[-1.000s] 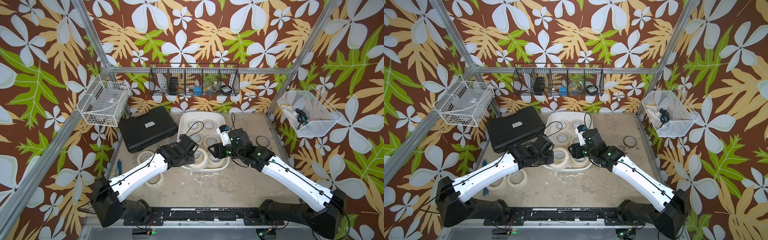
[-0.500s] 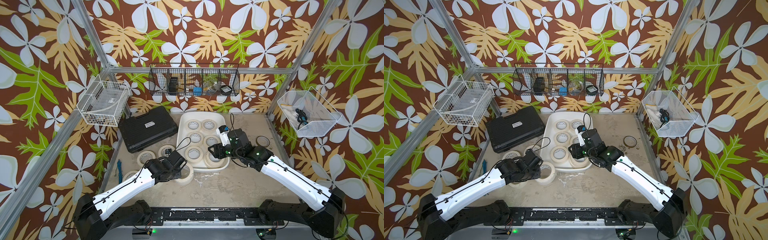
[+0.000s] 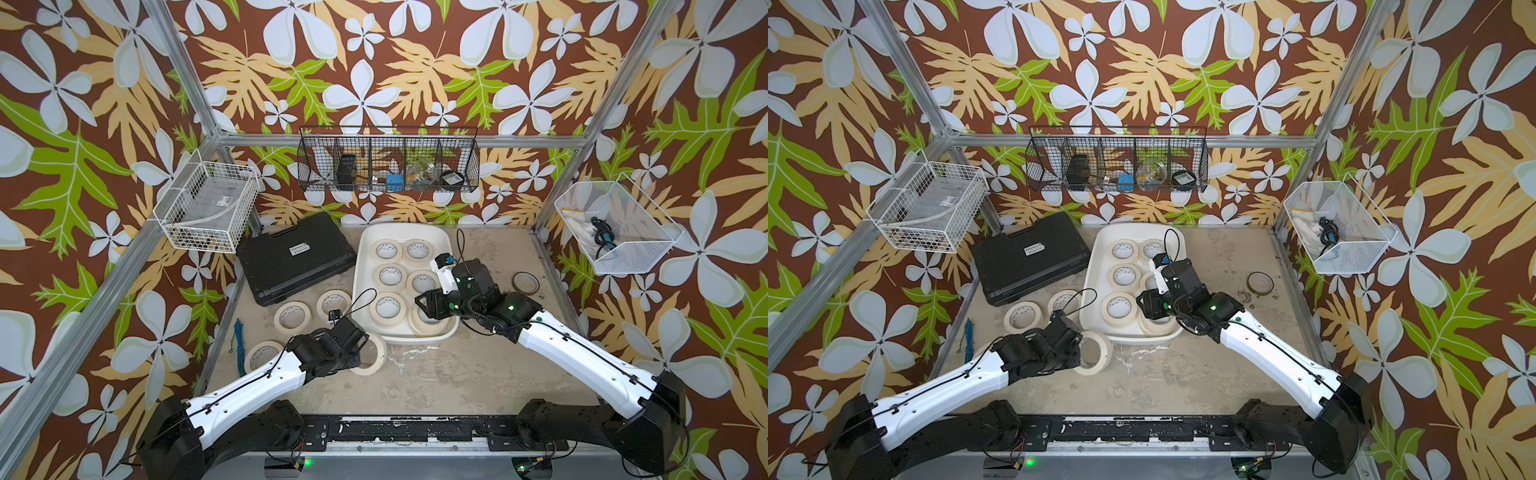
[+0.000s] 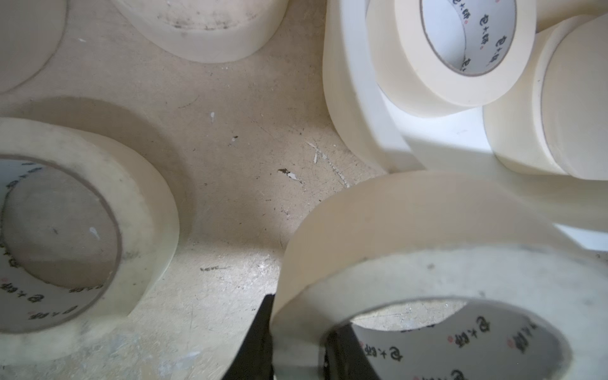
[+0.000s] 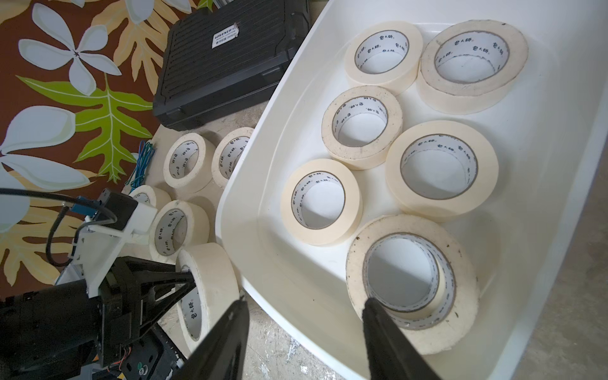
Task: Take out the art tape in the storage box
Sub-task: Place the art tape at the center of the board.
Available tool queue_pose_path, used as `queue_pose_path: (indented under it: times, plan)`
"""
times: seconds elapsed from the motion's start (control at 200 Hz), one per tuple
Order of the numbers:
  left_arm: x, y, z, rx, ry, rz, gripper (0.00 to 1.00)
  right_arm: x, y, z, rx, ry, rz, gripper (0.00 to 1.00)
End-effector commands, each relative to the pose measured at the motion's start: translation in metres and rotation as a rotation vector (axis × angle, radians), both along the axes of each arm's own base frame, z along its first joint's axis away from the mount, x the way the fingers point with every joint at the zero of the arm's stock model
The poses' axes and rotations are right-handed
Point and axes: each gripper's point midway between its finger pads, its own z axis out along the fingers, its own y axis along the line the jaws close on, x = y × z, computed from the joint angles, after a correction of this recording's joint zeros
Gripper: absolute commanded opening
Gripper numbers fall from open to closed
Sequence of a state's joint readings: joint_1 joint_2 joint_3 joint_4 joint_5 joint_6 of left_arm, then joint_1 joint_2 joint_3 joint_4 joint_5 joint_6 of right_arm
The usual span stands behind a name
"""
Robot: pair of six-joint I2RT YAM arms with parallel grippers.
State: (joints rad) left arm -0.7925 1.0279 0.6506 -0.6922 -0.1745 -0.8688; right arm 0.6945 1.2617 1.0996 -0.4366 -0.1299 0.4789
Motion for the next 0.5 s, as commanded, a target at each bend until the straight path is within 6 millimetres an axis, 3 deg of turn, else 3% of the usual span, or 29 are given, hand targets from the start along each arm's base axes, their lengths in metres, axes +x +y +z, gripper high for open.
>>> queue_pose_path:
  times: [0.0, 0.2, 0.37, 0.495]
  plan:
    - [-0.021, 0.009, -0.008, 0.024, 0.091, -0.026, 0.0, 0.002, 0.003, -0.002, 0.004, -0.006, 0.004, 0.58]
    - [-0.04, -0.003, 0.0, -0.088, 0.112, -0.097, 0.0, 0.003, 0.005, -0.006, 0.001, 0.001, 0.005, 0.58]
    - [-0.042, 0.031, -0.015, 0.083, 0.145, 0.024, 0.0, 0.005, 0.009, -0.009, 0.009, 0.013, 0.013, 0.58]
    - [-0.034, 0.041, -0.017, 0.137, 0.137, 0.132, 0.0, 0.004, 0.009, -0.011, 0.01, 0.021, 0.014, 0.58]
